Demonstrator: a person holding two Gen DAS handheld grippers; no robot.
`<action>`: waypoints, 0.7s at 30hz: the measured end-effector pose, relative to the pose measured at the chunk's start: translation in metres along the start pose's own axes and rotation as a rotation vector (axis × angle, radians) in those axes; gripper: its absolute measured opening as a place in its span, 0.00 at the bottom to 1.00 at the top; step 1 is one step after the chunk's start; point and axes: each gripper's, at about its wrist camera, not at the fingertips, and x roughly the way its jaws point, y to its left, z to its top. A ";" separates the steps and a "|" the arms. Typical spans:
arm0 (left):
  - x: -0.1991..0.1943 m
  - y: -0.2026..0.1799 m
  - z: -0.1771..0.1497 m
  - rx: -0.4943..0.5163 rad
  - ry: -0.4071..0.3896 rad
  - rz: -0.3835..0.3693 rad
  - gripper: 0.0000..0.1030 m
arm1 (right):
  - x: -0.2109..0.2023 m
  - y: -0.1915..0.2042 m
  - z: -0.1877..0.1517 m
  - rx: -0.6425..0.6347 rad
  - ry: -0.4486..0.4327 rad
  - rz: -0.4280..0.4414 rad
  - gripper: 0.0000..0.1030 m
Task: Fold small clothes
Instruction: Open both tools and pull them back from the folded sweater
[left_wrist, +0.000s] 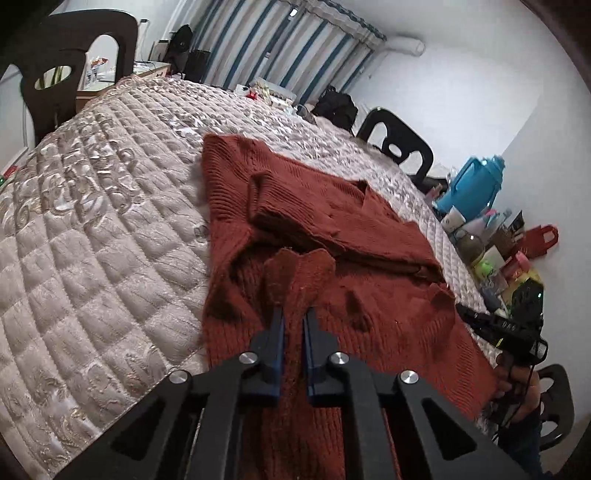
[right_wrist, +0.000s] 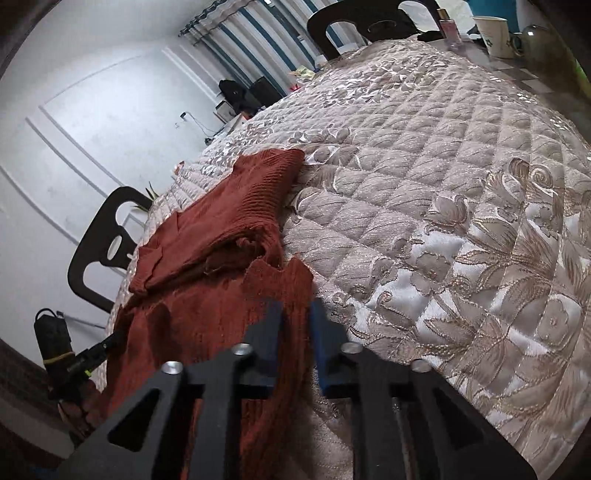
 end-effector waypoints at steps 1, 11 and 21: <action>-0.004 0.002 0.000 -0.011 -0.016 -0.007 0.09 | 0.000 0.000 0.000 0.001 0.000 0.005 0.07; -0.028 0.044 -0.003 -0.136 -0.085 0.015 0.09 | -0.024 0.011 0.004 -0.007 -0.123 0.087 0.06; -0.053 0.035 -0.018 -0.083 -0.092 0.042 0.35 | -0.041 0.020 -0.018 -0.050 -0.103 0.003 0.20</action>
